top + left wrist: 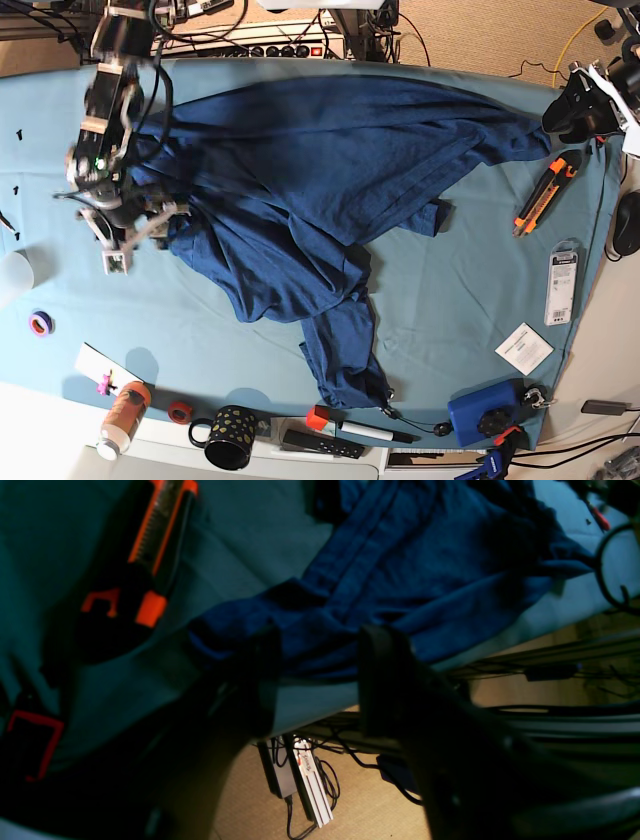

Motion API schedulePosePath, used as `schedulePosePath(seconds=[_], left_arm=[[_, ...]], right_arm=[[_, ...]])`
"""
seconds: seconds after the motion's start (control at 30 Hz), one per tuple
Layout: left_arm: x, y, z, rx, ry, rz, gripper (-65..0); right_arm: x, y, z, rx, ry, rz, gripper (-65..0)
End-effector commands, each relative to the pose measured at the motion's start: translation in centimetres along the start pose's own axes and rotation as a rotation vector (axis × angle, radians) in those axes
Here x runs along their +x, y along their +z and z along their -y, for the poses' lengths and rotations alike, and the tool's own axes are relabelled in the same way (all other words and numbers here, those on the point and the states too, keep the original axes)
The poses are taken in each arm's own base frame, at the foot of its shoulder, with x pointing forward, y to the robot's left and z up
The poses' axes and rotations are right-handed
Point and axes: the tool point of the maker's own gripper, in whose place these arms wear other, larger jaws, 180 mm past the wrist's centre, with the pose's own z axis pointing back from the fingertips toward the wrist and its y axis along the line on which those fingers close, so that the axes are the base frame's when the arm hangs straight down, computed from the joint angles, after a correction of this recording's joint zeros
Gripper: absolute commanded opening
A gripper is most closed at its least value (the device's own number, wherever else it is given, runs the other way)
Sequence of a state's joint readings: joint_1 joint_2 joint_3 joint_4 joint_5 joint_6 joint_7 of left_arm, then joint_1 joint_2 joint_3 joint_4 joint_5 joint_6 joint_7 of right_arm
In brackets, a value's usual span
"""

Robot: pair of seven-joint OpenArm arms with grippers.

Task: Layout the t-shirt on the table in an organized manner, then fold the t-shirt properly
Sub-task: 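Regrasp the shirt edge with the right gripper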

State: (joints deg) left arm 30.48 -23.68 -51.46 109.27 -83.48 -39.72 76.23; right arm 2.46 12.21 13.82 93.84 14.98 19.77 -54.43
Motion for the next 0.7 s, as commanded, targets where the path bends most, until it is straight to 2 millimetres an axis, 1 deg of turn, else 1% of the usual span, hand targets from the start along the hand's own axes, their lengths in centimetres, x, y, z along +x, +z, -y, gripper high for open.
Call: schedulePosePath(seconds=[0.0, 0.13, 0.2, 0.27, 0.43, 0.57, 0.6, 0.63, 0.67], left_arm=[[1.2, 0.4, 0.3, -0.011, -0.029, 0.033, -38.6], [1.2, 0.4, 0.3, -0.011, -0.029, 0.034, -38.7], [1.2, 0.4, 0.3, -0.011, -0.029, 0.034, -38.7], [1.2, 0.4, 0.3, -0.011, -0.029, 0.034, -38.7], [1.2, 0.4, 0.3, -0.011, -0.029, 0.034, -38.7], [1.5, 0.3, 0.3, -0.012, -0.035, 0.043, -38.7], [1.7, 0.3, 0.3, -0.012, -0.038, 0.048, -38.8], [1.8, 0.2, 0.3, -0.012, -0.039, 0.05, -38.8], [1.9, 0.2, 0.3, -0.012, -0.04, 0.052, -38.8]], right_arm=[[2.5, 0.0, 0.5, 0.011, -0.014, 0.062, -34.0], [3.0, -1.8, -0.6, 0.123, -0.102, 0.026, -34.0], [2.7, -2.5, -0.9, 0.171, -0.149, 0.009, -34.0], [2.0, -2.9, -1.1, 0.215, -0.195, -0.016, -34.0], [-0.4, -3.1, -0.8, 0.254, -0.26, -0.099, -34.0], [-0.7, -3.0, -0.3, 0.248, -0.282, -0.104, -34.1], [-0.7, -3.0, -0.4, 0.251, -0.283, -0.103, -35.0], [-0.7, -3.0, -0.4, 0.252, -0.282, -0.106, -39.2], [-0.8, -2.9, -0.4, 0.252, -0.281, -0.109, -45.4]])
